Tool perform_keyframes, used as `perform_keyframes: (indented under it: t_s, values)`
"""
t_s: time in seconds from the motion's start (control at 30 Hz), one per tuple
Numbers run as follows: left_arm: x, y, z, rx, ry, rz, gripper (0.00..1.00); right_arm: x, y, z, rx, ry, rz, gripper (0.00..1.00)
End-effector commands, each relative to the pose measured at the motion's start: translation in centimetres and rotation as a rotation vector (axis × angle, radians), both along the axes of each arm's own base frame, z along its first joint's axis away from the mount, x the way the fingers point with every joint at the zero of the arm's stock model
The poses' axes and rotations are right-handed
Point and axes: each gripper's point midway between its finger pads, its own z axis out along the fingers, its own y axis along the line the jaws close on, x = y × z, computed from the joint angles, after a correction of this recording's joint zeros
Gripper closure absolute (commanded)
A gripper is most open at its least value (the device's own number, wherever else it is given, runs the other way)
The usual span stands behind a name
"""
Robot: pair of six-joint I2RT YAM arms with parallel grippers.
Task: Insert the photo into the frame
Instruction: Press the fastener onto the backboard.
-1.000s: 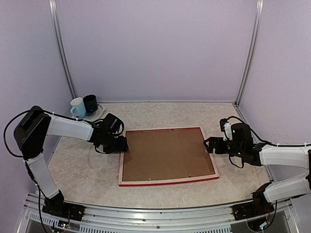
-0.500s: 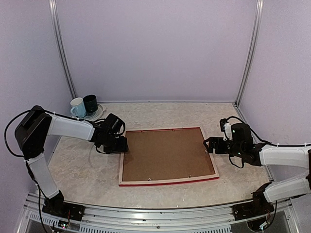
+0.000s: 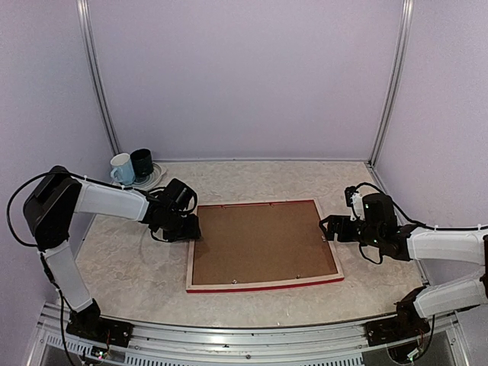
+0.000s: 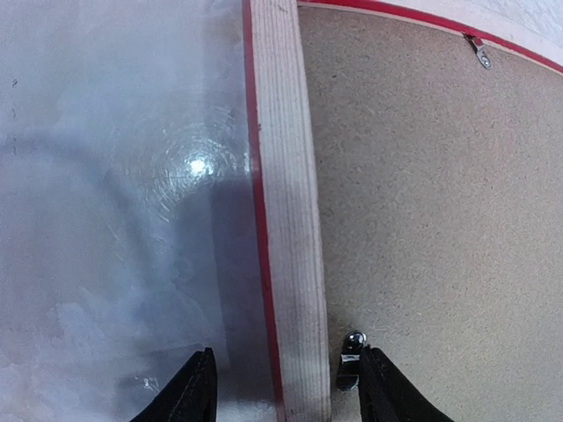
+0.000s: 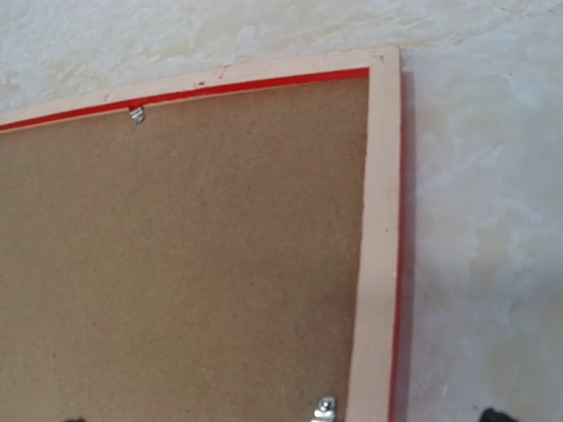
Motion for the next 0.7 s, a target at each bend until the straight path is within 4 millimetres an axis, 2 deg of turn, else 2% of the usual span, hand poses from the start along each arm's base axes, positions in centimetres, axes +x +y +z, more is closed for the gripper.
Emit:
perform_keyframes:
  t_s: [0.0, 0.67]
  values:
    - [-1.43, 0.99, -1.29, 0.063, 0.062, -0.006, 0.46, 0.12, -0.03, 0.44, 0.017, -0.019, -0.003, 0.04]
    - [-1.3, 1.07, -0.64, 0.057, 0.054, -0.007, 0.54, 0.12, 0.03, 0.23, 0.015, -0.014, 0.0, 0.04]
